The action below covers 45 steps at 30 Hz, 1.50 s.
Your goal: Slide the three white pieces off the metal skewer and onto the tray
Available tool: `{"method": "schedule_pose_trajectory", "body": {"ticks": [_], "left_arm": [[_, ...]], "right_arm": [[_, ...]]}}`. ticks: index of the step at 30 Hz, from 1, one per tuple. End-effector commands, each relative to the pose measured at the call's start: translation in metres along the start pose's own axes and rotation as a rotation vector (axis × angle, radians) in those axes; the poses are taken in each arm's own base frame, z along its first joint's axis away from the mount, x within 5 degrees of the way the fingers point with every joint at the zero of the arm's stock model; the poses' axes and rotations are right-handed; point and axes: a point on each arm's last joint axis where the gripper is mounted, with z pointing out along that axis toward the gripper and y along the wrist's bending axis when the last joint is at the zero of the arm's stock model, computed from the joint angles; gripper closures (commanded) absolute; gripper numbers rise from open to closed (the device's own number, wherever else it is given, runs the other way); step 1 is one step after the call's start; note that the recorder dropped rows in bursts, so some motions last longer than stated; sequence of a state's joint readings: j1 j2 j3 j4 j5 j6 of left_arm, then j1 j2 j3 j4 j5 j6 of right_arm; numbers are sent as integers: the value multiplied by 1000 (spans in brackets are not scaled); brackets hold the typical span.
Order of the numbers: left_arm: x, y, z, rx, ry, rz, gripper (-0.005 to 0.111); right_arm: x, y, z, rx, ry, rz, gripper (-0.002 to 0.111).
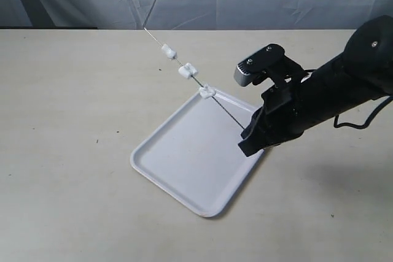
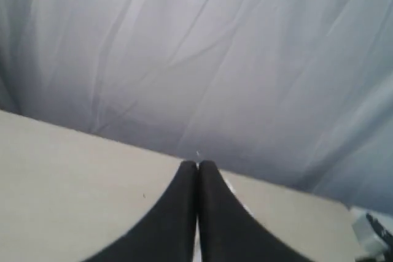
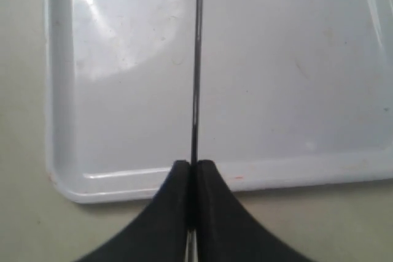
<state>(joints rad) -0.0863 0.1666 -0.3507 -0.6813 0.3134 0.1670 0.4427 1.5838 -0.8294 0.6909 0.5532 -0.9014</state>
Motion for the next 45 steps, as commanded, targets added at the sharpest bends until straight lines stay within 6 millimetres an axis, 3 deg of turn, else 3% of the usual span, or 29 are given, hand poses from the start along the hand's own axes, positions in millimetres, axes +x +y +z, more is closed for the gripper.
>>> {"method": "schedule_pose_trajectory", "body": {"ticks": [1, 5, 7, 9, 14, 20, 30, 35, 40, 45], "left_arm": [[10, -5, 31, 18, 336, -53, 92], [16, -2, 69, 50, 402, -234, 64], [18, 3, 90, 47, 385, -382, 59], [24, 8, 110, 58, 395, -463, 59], [47, 18, 145, 88, 563, -420, 62], [54, 24, 175, 100, 635, -423, 65], [32, 4, 206, 290, 615, -333, 73], [49, -8, 212, 369, 648, -158, 85], [77, -7, 215, 328, 827, -166, 86], [82, -4, 224, 298, 848, -238, 86]], "right_arm": [[-14, 7, -7, -56, -142, -14, 109], [-24, 18, -18, -137, -260, -32, 109], [-25, 20, -20, -151, -267, -43, 109], [-25, 22, -23, -166, -270, -50, 109], [-23, 27, -26, -210, -254, -70, 109], [-16, 30, -25, -243, -169, -31, 109], [-15, 31, -25, -261, -153, 11, 109], [-14, 32, -25, -264, -141, -1, 109], [-12, 31, -25, -252, -131, -18, 109], [-11, 30, -25, -247, -120, -13, 109]]}}
